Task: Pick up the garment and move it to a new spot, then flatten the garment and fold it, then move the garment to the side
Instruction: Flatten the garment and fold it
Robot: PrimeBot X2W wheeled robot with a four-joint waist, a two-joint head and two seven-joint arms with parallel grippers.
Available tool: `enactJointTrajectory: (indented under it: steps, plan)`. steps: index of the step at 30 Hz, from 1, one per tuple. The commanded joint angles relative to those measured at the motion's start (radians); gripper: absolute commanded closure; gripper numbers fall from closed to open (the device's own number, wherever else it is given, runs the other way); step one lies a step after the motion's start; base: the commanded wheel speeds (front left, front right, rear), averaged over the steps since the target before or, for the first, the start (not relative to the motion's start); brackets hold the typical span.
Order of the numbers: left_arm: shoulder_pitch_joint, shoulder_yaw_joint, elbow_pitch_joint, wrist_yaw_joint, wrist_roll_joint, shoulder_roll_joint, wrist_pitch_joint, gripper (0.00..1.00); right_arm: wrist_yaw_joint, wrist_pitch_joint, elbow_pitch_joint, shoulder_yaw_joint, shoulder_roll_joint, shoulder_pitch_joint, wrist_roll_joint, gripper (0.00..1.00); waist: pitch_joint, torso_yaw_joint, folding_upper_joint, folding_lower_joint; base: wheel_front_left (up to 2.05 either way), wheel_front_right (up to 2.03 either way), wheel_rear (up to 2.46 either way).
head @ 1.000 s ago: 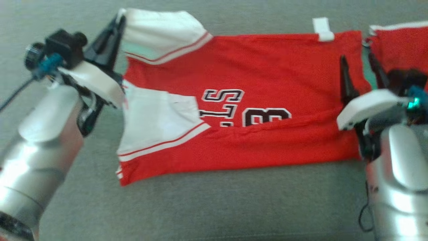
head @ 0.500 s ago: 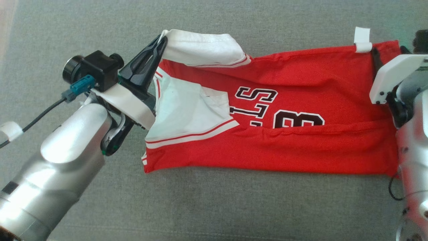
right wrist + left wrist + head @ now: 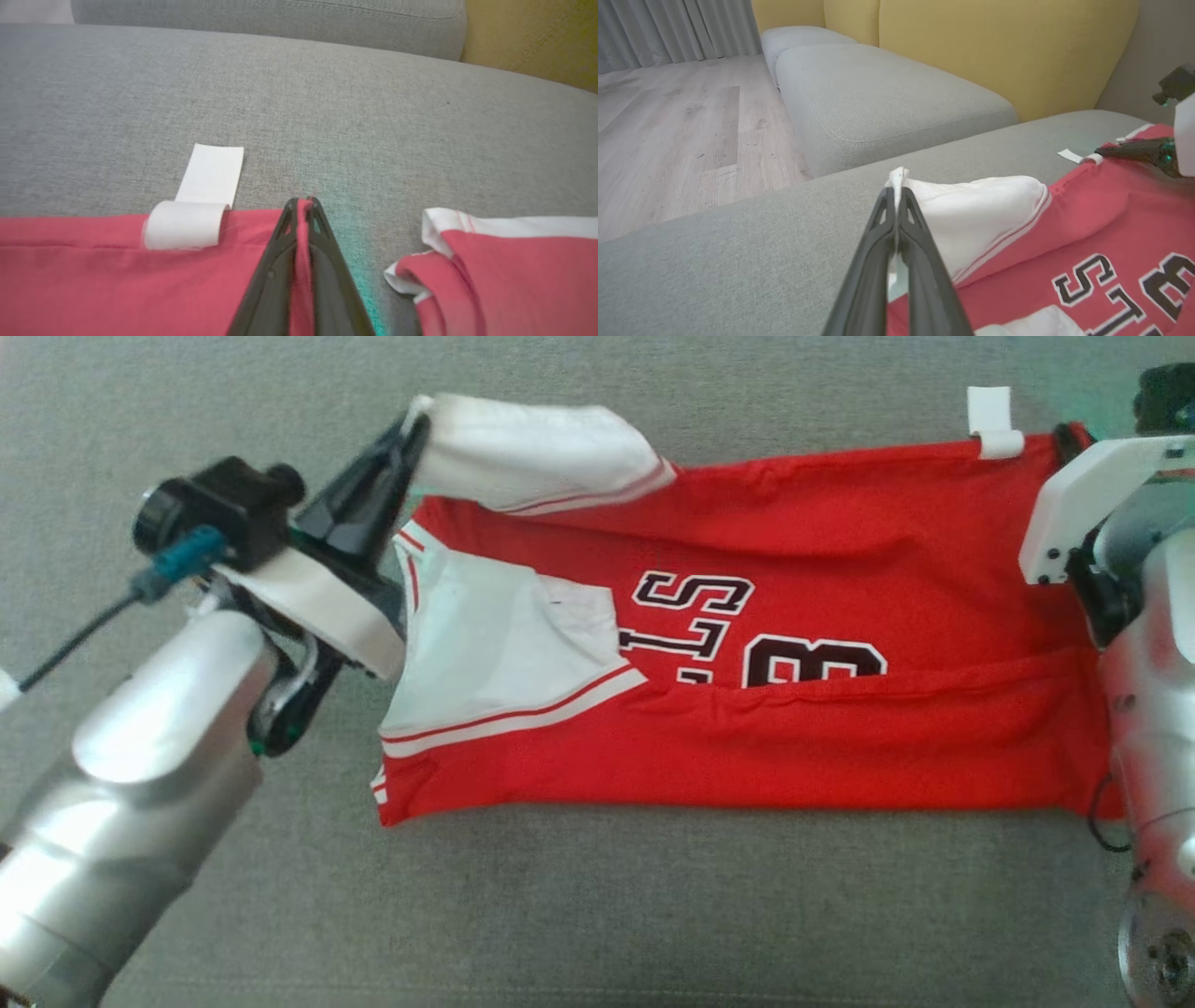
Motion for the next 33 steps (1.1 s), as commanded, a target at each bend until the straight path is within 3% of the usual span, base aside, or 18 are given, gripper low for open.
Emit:
enactJointTrajectory:
  steps: [1,11,19,27,33]
  plan:
    - [-0.071,0.066,-0.002,0.007,-0.015,0.051,0.000,1.00,-0.001,-0.047,-0.023,0.040,0.011,-0.054,0.033,1.00,-0.003,-0.019,0.0000,-0.0001,0.00,0.00,0.00]
    - [-0.248,0.098,0.135,0.001,0.018,0.060,0.008,1.00,-0.001,-0.184,-0.057,0.109,0.039,-0.190,0.214,1.00,0.022,-0.072,0.0000,-0.0001,0.00,0.00,0.00]
    - [-0.393,0.084,0.320,-0.020,0.076,-0.002,-0.051,1.00,-0.001,-0.290,-0.061,0.164,0.046,-0.242,0.346,1.00,0.012,-0.084,0.0000,-0.0001,0.00,0.00,0.00]
    - [-0.318,0.048,0.394,-0.058,0.071,-0.067,-0.090,1.00,-0.001,-0.313,-0.024,0.223,-0.002,-0.154,0.455,1.00,-0.048,-0.045,0.0000,-0.0001,0.00,0.00,0.00]
    - [-0.201,0.021,0.362,-0.069,0.060,-0.057,-0.098,1.00,-0.001,-0.278,-0.011,0.299,-0.062,-0.054,0.524,1.00,-0.102,-0.013,0.0000,-0.0001,0.00,0.00,0.00]
